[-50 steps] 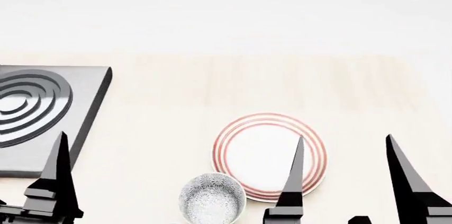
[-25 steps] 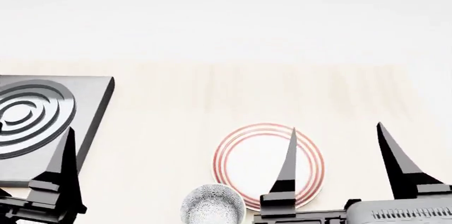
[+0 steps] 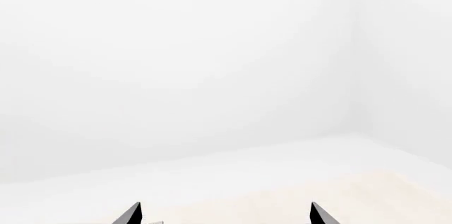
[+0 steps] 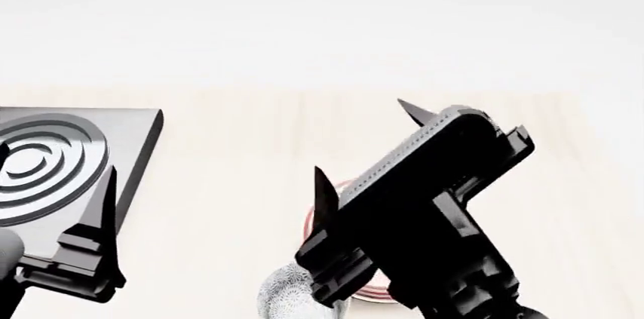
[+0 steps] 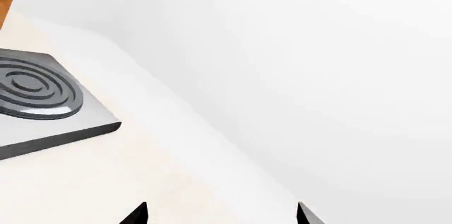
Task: Pick the akita bowl between the plate and the ramekin and place it on the plate.
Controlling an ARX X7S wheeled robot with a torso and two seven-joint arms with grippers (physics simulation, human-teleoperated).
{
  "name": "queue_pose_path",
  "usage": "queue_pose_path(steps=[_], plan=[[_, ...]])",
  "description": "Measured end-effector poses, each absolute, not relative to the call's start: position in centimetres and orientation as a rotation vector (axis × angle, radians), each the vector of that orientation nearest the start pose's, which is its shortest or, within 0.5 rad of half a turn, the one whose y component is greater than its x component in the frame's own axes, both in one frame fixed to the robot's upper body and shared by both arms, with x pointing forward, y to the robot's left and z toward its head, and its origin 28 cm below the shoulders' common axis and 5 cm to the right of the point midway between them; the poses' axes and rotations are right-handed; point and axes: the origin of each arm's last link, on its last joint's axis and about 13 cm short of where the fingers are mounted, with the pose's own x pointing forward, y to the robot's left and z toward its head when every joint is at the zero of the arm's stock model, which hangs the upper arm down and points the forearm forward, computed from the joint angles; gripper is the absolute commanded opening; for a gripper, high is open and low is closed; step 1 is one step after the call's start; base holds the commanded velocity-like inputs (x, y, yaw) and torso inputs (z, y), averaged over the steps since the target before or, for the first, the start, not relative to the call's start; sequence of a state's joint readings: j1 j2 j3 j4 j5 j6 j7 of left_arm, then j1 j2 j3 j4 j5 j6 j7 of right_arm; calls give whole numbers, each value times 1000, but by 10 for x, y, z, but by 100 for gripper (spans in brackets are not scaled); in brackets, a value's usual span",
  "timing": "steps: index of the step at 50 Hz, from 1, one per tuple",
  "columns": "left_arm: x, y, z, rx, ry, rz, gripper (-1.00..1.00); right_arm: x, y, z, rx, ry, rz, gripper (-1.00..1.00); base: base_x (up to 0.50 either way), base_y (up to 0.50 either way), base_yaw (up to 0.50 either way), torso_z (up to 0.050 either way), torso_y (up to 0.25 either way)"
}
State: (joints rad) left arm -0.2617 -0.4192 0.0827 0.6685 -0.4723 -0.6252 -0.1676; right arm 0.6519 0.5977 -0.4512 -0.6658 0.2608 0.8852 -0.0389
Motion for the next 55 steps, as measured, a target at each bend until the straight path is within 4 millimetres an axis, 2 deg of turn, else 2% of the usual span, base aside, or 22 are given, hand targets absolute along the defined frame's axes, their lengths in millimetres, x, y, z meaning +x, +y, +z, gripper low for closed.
queue_pose_path(steps=[15,26,37,55], plan=[[223,237,161,96,-199,-187,100,285,-115,226,-980,-69,605,100,0,0,0,0,0],[222,237,157,102,-188,-190,100,299,-107,225,-1172,1,711,100,0,0,0,0,0],[222,238,154,98,-182,-191,100,301,-99,217,-1293,56,825,100,0,0,0,0,0],[221,239,153,96,-181,-189,100,295,-91,195,-1338,123,998,100,0,0,0,0,0]])
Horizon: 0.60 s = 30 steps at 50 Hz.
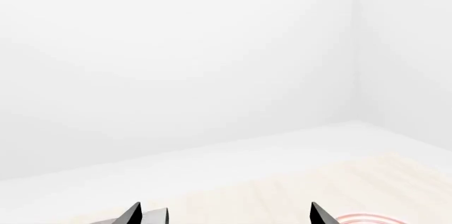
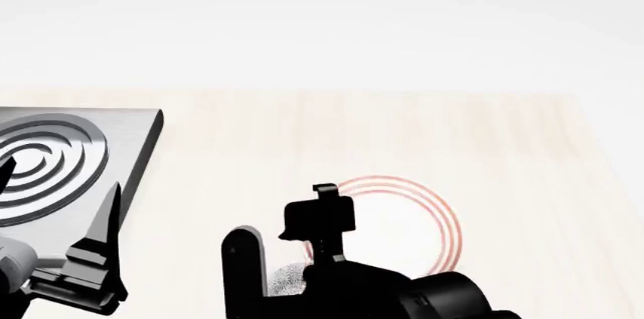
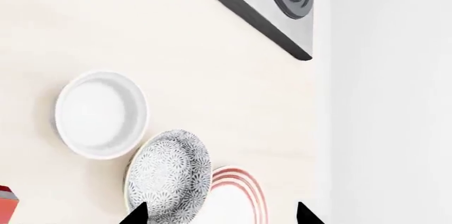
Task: Pick the akita bowl between the plate and the ramekin and place it on the plate.
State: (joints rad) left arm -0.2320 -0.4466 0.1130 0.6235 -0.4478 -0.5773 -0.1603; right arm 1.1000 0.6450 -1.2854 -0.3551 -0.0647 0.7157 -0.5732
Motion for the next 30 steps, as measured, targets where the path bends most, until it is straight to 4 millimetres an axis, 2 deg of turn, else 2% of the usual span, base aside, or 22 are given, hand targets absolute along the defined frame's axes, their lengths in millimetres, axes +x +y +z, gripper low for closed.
queue_pose_path(steps=[17,30], plan=[[221,240,152,98,-179,-189,100,294,-87,174,-1361,183,1075,100,0,0,0,0,0],[221,240,151,99,-176,-194,100,308,-89,163,-1388,238,1060,100,0,0,0,0,0]])
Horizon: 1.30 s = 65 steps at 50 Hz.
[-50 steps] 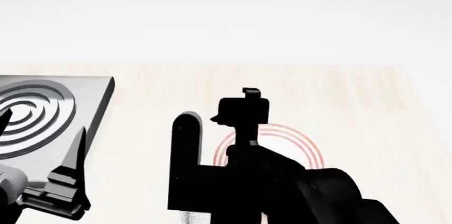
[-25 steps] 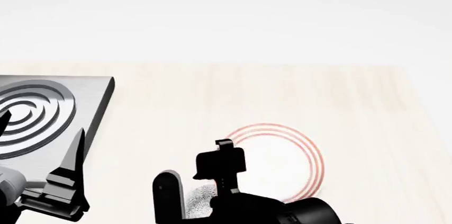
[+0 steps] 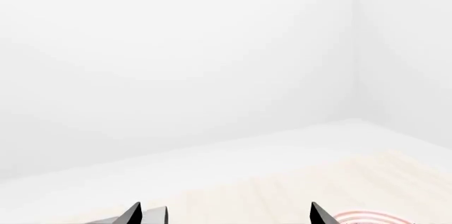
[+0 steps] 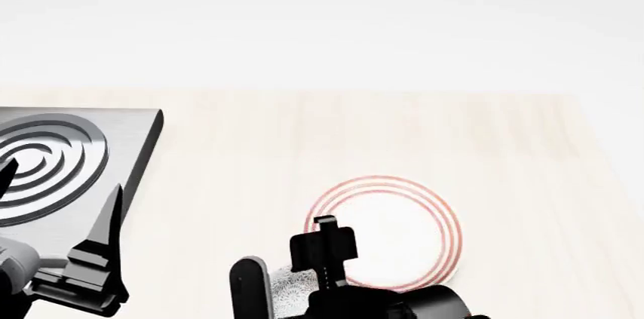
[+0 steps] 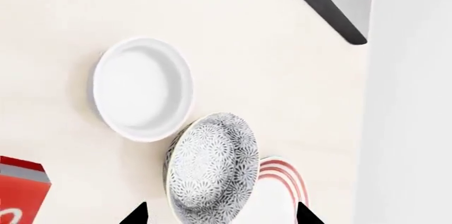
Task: Pick the akita bowl between the plate and the ramekin and place it on the plate.
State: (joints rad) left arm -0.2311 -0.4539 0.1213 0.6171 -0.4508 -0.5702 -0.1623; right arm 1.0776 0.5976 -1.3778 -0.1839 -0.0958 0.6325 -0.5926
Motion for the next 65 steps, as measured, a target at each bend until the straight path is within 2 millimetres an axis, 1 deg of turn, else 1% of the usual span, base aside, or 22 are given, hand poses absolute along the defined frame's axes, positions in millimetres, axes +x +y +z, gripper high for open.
queue_pose_path(steps=[15,31,48,65], plan=[[223,240,149,94,-168,-195,100,327,-86,156,-1409,261,1048,100,0,0,0,0,0],[223,241,147,92,-165,-192,100,325,-80,147,-1397,271,1144,100,0,0,0,0,0],[223,241,147,93,-163,-194,100,333,-82,135,-1404,331,1137,100,0,0,0,0,0],[223,241,148,94,-165,-196,100,333,-79,126,-1408,347,1165,100,0,0,0,0,0]])
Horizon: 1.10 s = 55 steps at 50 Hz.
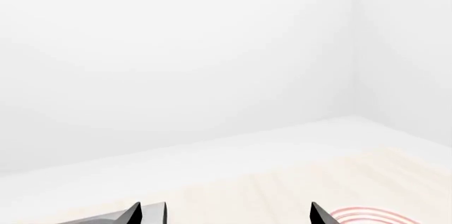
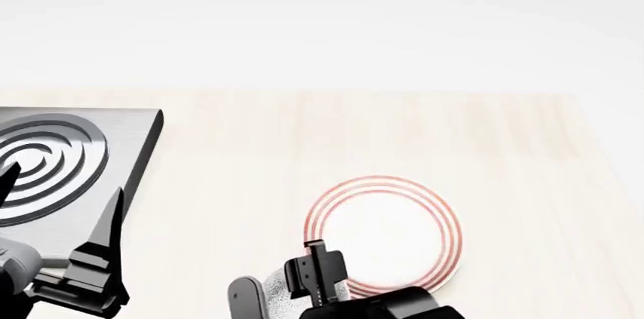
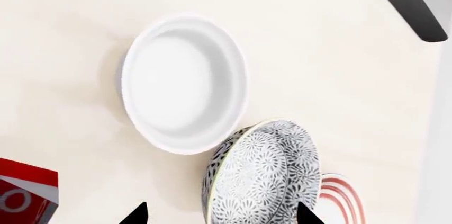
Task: Pick the akita bowl between the plate and the ramekin and place it on the plate.
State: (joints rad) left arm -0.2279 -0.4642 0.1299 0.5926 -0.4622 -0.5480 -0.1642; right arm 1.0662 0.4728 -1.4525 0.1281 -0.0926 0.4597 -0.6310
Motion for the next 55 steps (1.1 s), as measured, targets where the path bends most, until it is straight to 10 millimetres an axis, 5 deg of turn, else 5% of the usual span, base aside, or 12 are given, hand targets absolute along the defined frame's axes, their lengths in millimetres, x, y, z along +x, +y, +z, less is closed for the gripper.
queue_pose_path(steps=[34,35,55], plan=[[223,242,148,96,-161,-197,100,340,-83,112,-1416,401,1164,100,0,0,0,0,0],[223,241,148,97,-161,-198,100,340,-83,112,-1417,402,1162,-100,0,0,0,0,0],[222,242,148,98,-162,-197,100,342,-86,115,-1434,389,1136,-100,0,0,0,0,0]])
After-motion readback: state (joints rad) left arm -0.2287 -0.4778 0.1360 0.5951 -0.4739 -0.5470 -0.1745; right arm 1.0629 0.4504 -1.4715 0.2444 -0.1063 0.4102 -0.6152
